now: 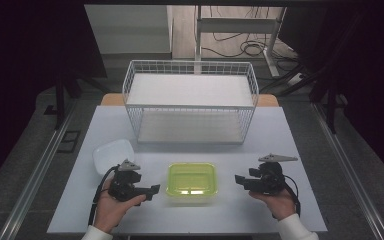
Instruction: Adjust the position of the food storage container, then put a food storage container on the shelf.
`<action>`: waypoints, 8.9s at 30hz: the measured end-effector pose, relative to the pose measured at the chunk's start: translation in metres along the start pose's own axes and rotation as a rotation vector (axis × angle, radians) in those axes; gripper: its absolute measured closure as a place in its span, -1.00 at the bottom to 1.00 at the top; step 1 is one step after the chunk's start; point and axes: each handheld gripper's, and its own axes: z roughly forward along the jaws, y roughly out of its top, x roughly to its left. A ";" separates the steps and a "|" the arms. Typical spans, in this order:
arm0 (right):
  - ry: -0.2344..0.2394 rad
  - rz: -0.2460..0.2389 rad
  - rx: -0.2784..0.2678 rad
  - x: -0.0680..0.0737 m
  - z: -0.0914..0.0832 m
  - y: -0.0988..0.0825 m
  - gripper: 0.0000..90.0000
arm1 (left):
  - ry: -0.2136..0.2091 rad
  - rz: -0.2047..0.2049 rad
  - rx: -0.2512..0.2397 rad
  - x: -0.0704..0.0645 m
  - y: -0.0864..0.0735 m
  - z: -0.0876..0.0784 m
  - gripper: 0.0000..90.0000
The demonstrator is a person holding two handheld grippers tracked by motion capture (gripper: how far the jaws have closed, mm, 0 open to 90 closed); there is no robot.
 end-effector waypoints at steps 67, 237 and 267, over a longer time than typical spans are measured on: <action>0.370 0.295 0.091 0.010 0.065 0.004 0.69 | -0.398 -0.365 0.044 0.013 0.017 0.061 0.71; 0.300 0.378 -0.091 -0.024 0.055 0.277 0.62 | -0.411 -0.418 -0.120 0.096 0.281 0.017 0.66; 0.182 0.075 -0.254 0.009 -0.003 0.250 -0.45 | -0.246 -0.170 -0.314 0.065 0.238 -0.045 -0.43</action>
